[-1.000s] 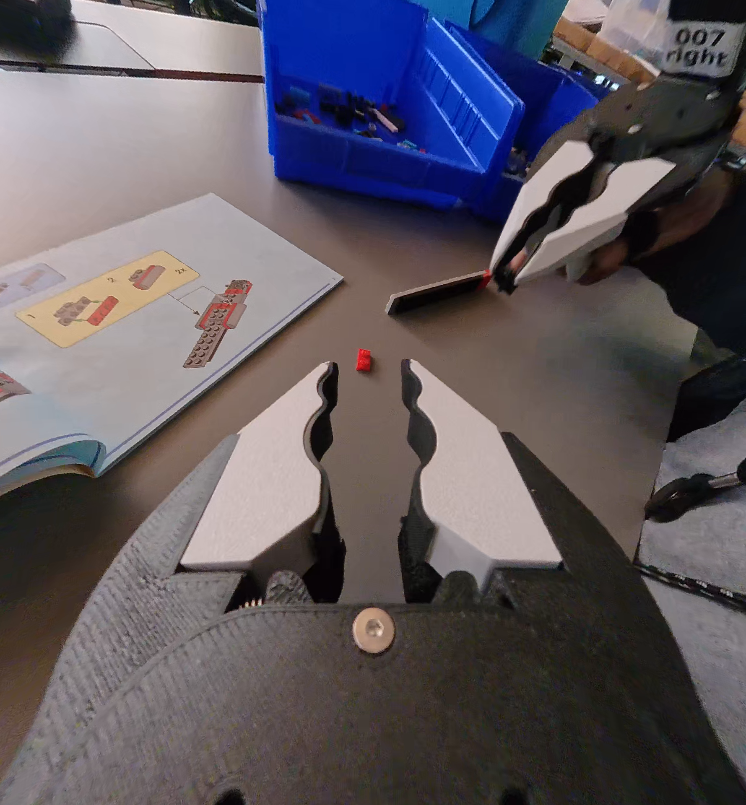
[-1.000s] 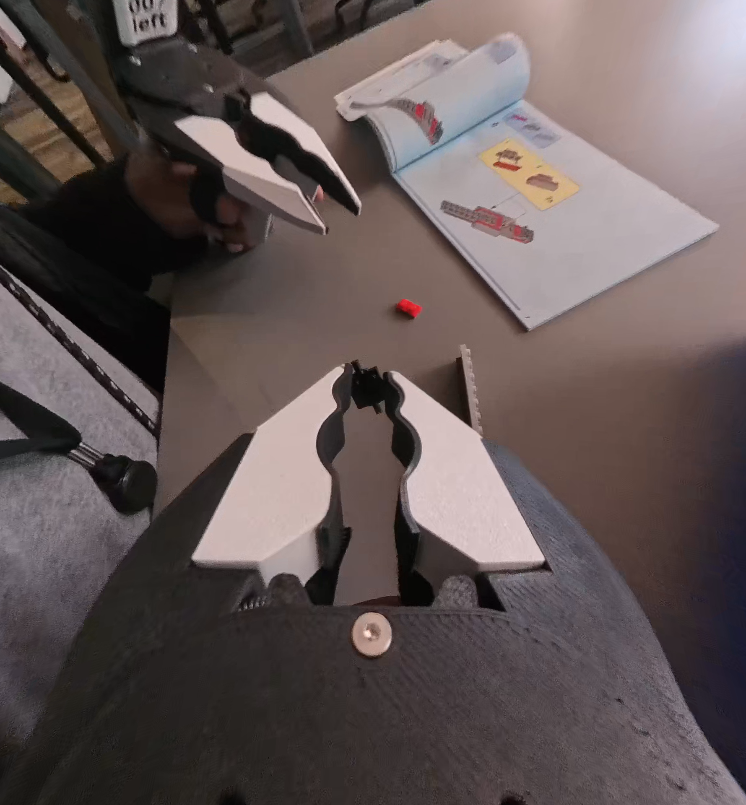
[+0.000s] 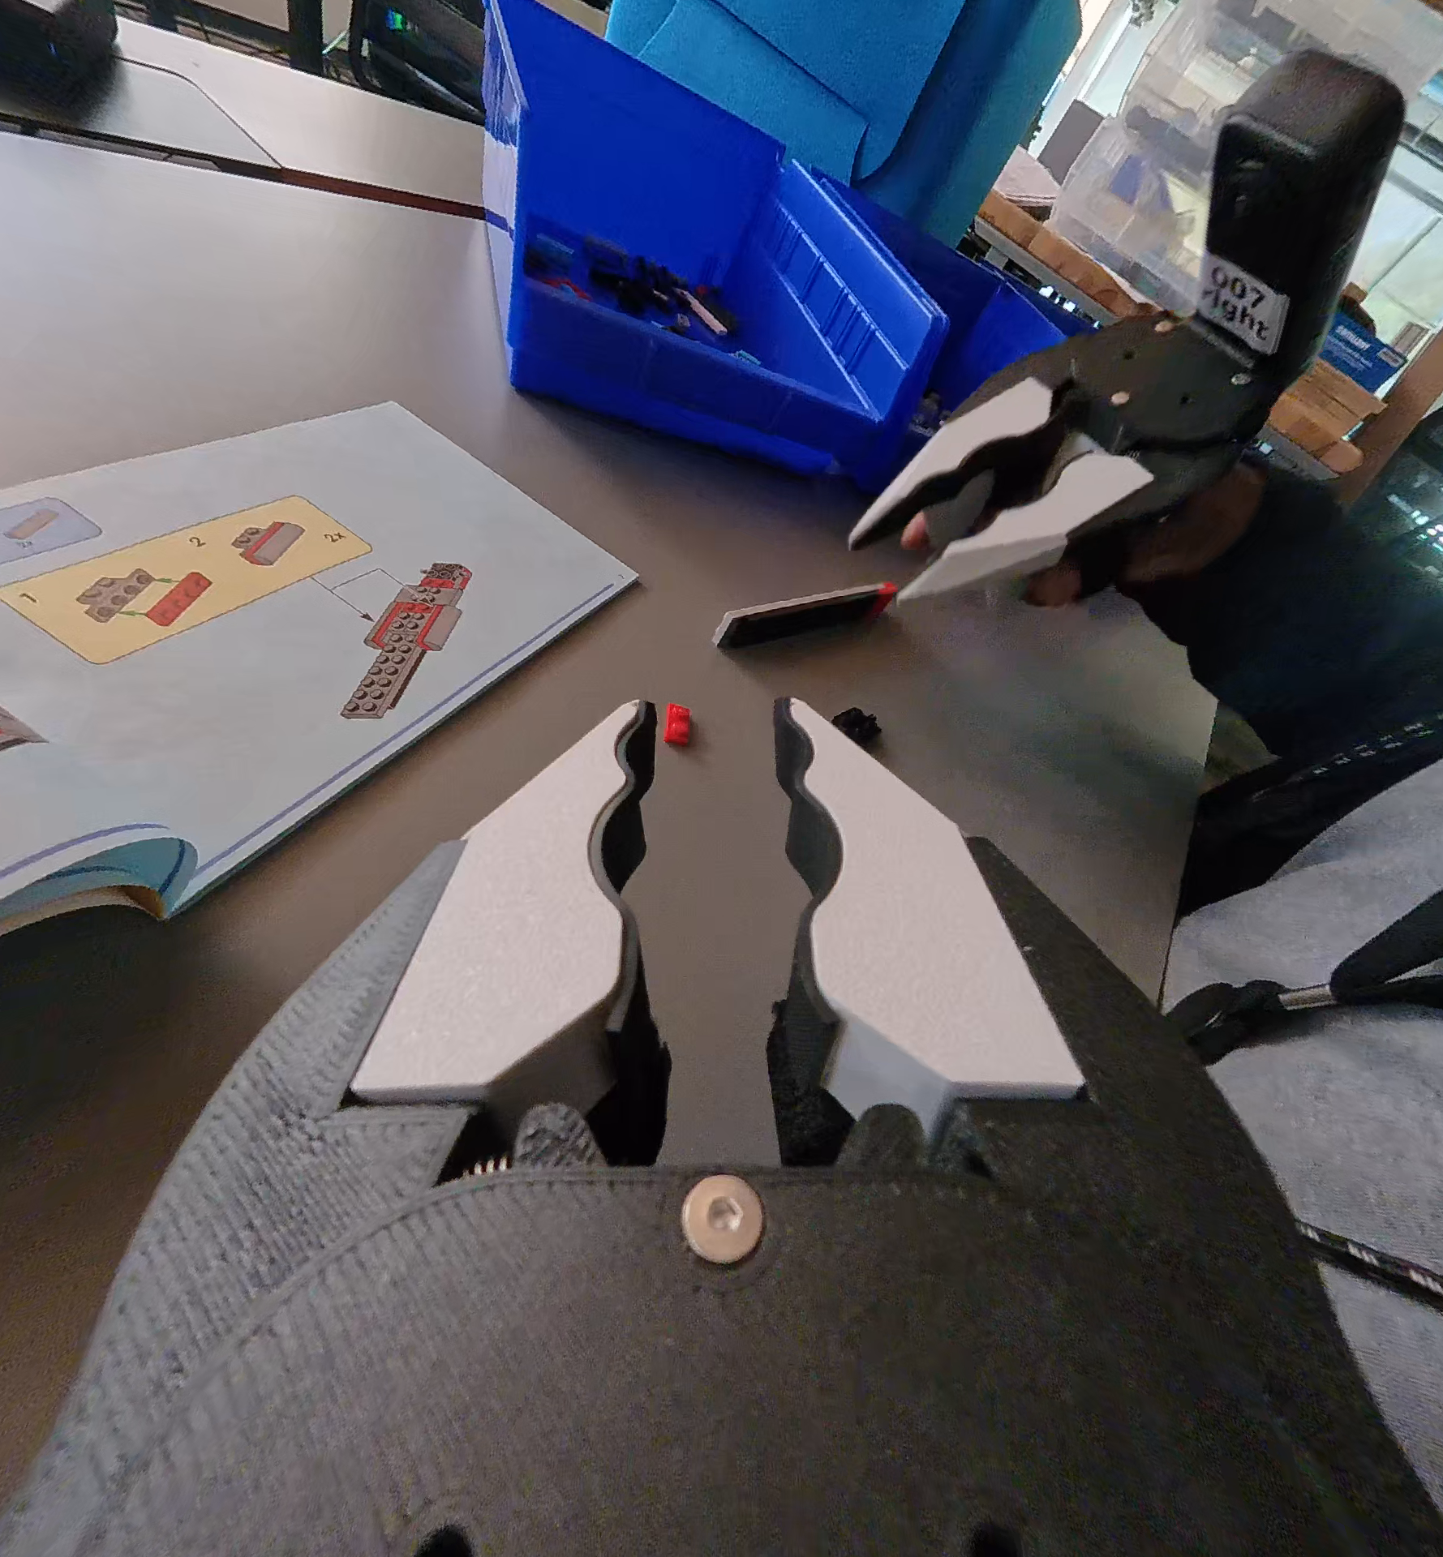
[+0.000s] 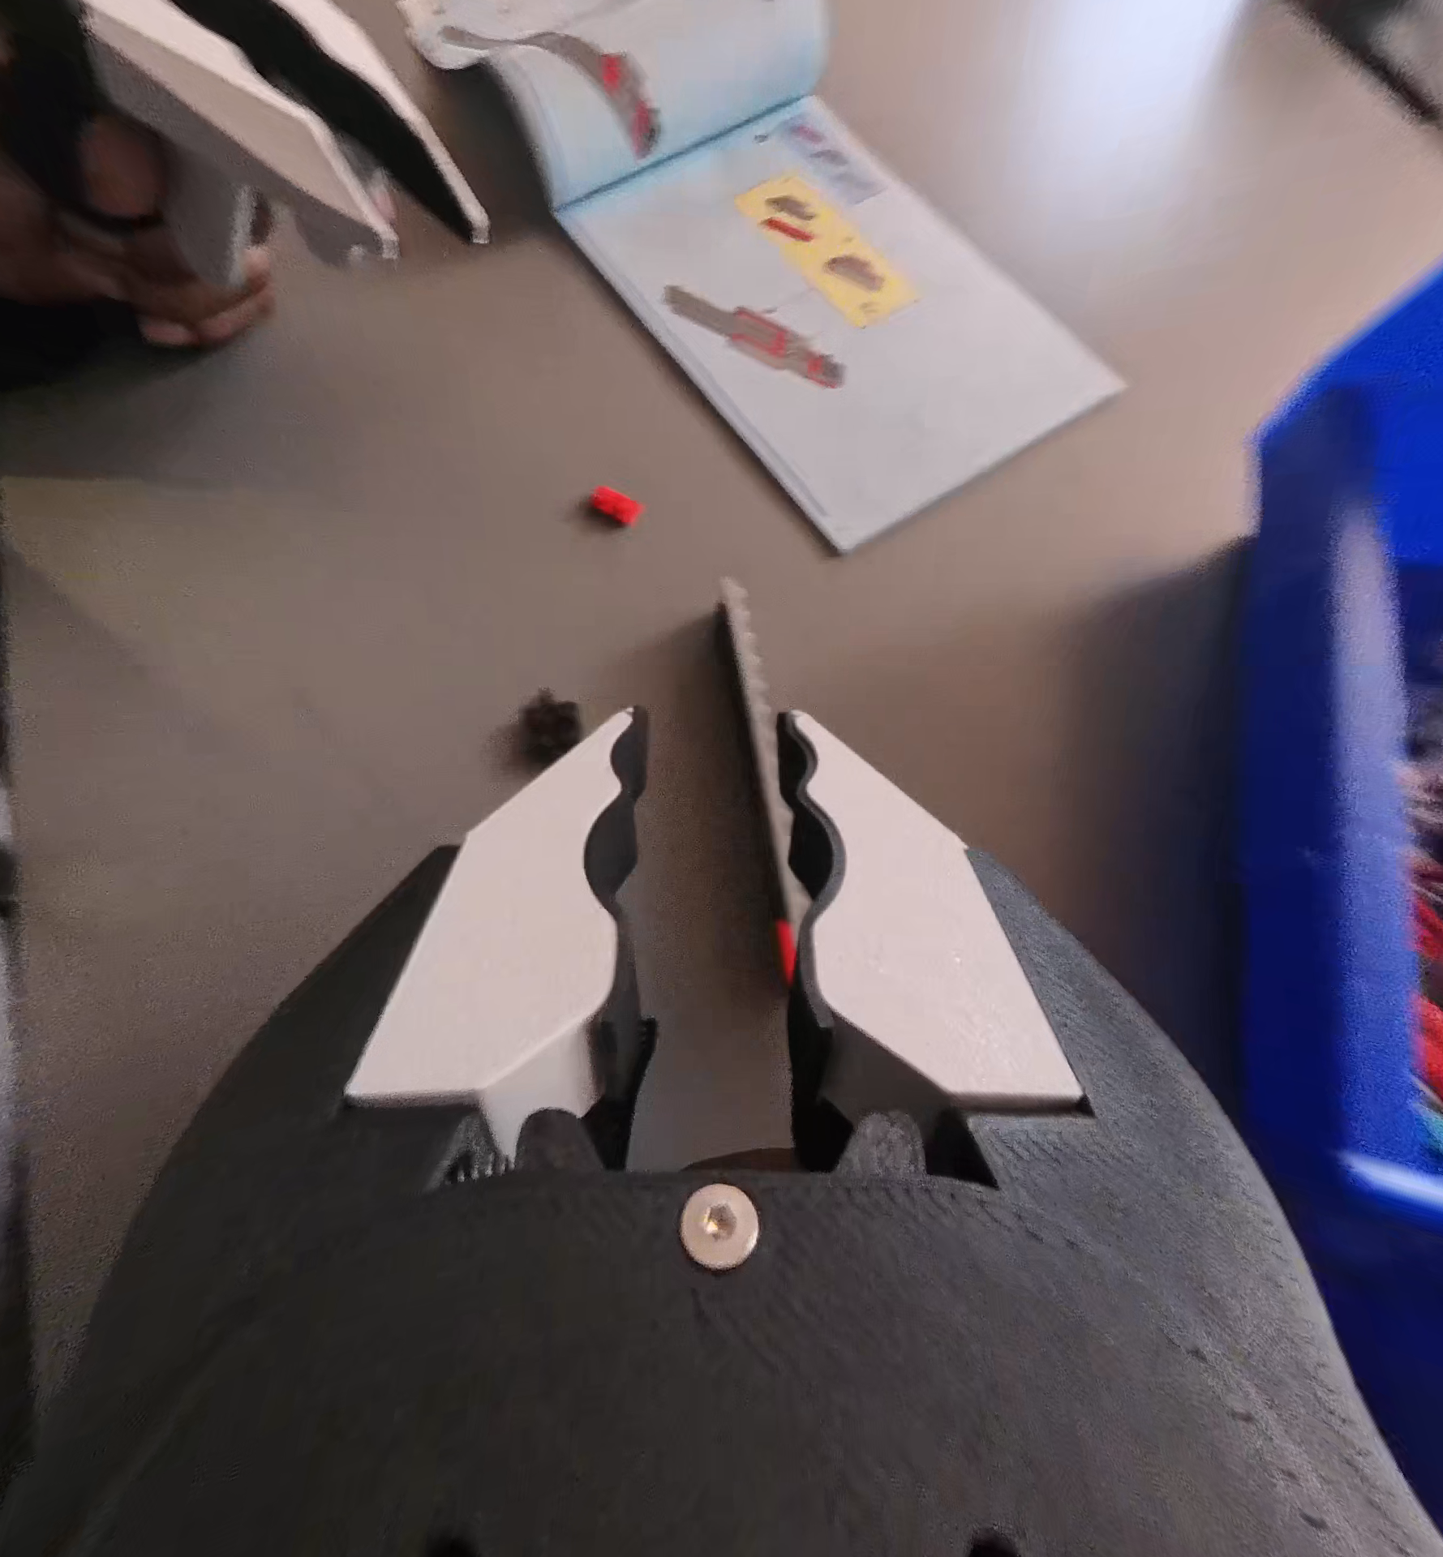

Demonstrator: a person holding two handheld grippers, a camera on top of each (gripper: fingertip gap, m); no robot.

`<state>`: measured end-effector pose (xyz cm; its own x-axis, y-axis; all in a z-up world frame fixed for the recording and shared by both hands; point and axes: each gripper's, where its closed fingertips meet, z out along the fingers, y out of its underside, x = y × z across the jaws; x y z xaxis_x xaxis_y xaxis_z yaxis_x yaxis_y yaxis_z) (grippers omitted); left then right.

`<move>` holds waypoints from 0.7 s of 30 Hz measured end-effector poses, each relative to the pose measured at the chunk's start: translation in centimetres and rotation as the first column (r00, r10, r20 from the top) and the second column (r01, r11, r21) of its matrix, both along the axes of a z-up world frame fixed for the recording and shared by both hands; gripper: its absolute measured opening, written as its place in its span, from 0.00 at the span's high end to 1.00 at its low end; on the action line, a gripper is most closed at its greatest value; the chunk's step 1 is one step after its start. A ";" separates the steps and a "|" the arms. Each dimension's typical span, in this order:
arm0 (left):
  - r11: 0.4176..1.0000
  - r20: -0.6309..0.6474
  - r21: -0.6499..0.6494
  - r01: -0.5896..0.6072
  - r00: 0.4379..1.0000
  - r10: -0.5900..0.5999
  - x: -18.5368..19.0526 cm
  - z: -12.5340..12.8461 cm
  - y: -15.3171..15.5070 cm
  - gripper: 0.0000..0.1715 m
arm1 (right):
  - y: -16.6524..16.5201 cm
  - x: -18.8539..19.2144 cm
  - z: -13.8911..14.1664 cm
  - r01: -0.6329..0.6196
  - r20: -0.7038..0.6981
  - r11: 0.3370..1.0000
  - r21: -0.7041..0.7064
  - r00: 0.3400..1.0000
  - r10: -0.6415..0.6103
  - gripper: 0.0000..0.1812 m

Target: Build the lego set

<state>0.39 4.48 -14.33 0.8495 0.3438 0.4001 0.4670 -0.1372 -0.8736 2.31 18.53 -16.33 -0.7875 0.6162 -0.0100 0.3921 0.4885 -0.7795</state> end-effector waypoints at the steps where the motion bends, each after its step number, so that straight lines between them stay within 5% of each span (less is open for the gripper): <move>1: 1.000 -0.002 -0.006 0.001 1.000 -0.001 0.0 -0.1 0.0 0.84 | 1.2 -0.4 0.1 0.041 -0.033 0.999 0.022 0.999 -0.040 0.81; 8: 0.998 0.014 -0.049 0.033 0.999 -0.032 0.3 -0.8 0.6 0.84 | 5.8 -0.3 -1.0 0.175 -0.109 0.981 0.080 0.980 -0.166 0.79; 15: 0.993 0.064 -0.049 0.110 0.992 -0.107 0.8 -0.8 1.5 0.83 | 5.5 0.8 -2.9 0.066 -0.121 0.991 0.118 0.991 -0.052 0.80; 18: 0.989 0.073 -0.036 0.141 0.988 -0.138 1.1 -0.6 2.2 0.83 | 5.2 1.0 -3.4 0.005 -0.141 0.985 0.174 0.990 0.020 0.93; 21: 0.984 0.058 -0.025 0.174 0.983 -0.172 0.8 0.2 3.0 0.83 | 5.0 0.4 -3.0 -0.045 -0.213 0.972 0.231 0.972 0.095 0.94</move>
<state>1.19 7.51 -14.12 0.8740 0.2057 0.4403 0.4816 -0.2457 -0.8412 2.75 23.48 -19.36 -0.7956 0.5261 0.3005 0.1810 0.6798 -0.7107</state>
